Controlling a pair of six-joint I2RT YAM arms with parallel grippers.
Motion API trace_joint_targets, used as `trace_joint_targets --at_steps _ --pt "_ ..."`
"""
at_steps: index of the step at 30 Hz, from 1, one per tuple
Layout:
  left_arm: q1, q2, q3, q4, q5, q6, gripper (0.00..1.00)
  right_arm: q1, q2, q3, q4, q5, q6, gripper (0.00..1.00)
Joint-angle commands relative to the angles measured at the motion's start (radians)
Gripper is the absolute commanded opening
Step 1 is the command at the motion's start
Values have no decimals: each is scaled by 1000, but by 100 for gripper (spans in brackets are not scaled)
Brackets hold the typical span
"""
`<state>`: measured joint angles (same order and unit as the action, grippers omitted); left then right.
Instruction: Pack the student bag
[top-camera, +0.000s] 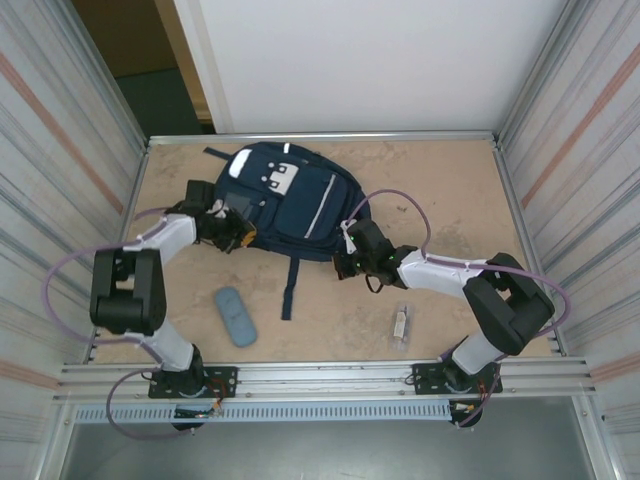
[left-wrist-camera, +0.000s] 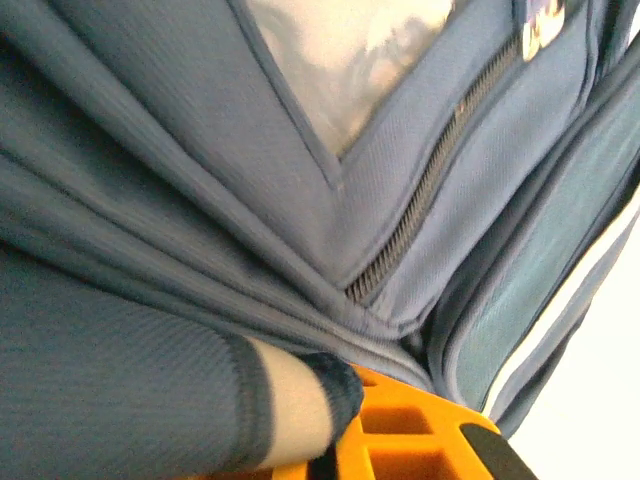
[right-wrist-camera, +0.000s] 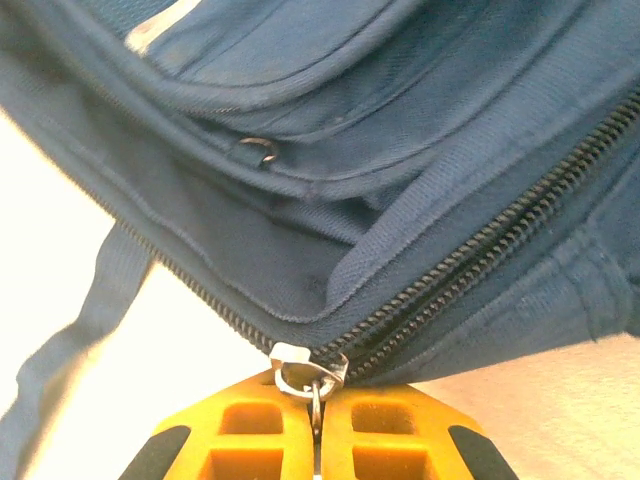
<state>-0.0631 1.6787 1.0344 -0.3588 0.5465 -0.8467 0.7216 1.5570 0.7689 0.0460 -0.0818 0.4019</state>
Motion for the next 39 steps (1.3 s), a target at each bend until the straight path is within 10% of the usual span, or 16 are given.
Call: trace_joint_targets --at_steps 1,7,14,28,33,39 --pt "63 117 185 5 -80 110 17 6 26 25 -100 -37 0 0" --pt "48 232 321 30 -8 29 42 113 145 141 -33 -49 107 0" --pt "31 -75 43 -129 -99 122 66 140 230 260 -28 -59 200 0" --pt "-297 -224 -245 65 -320 -230 70 216 241 303 91 -135 166 0" --pt "-325 -169 -261 183 -370 -290 58 228 247 307 82 -142 174 0" --pt "-312 -198 -229 154 -416 -189 12 214 218 279 5 -120 161 0"
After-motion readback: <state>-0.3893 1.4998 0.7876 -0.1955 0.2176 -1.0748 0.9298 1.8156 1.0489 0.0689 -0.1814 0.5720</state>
